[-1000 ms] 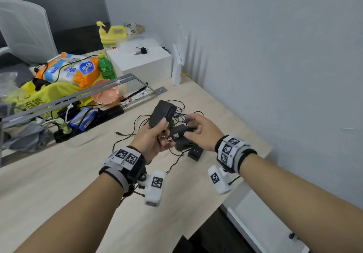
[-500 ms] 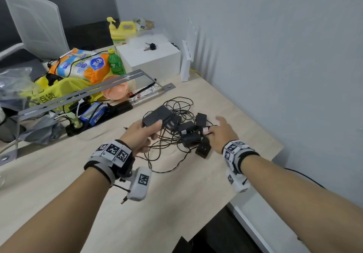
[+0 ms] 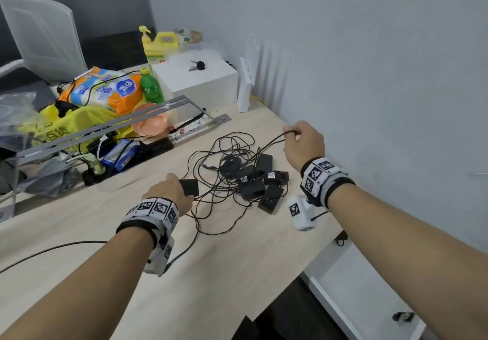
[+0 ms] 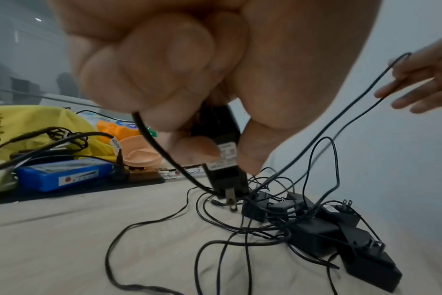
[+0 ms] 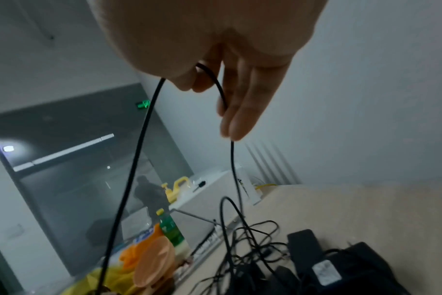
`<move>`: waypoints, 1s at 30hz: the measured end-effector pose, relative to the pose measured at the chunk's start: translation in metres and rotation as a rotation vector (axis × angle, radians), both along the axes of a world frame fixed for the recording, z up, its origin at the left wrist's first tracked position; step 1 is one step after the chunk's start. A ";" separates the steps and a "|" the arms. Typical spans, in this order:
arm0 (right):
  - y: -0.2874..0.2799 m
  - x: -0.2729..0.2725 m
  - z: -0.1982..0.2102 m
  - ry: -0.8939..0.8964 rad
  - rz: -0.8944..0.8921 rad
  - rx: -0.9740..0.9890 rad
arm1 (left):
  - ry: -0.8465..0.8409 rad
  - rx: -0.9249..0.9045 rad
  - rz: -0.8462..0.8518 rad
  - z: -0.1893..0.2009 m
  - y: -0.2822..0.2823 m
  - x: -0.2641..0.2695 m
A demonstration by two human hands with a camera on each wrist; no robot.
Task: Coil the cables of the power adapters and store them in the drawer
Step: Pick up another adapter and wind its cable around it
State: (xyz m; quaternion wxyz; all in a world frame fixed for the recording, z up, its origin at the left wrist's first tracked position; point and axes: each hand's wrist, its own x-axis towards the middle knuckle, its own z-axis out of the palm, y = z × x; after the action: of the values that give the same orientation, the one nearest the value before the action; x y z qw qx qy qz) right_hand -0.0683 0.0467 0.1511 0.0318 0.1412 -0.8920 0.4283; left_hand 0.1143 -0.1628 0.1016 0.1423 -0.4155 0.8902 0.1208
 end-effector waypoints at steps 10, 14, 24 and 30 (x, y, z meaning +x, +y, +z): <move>-0.010 0.028 0.014 0.192 0.295 0.320 | 0.976 1.188 0.148 0.025 0.040 -0.020; -0.009 0.043 0.012 0.241 0.429 0.648 | 0.997 1.560 0.039 0.048 0.060 -0.027; -0.007 0.074 0.004 0.063 0.580 0.935 | 1.001 1.751 0.040 0.039 0.067 -0.031; 0.007 0.048 0.011 0.104 0.401 0.832 | 1.136 1.550 0.283 0.037 0.056 -0.032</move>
State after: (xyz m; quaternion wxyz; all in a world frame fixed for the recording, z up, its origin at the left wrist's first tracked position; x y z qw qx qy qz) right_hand -0.0206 0.0535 0.1620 -0.0663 0.3328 -0.9403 0.0242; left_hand 0.0820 -0.1070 0.1382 -0.0904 -0.1894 0.4416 0.8723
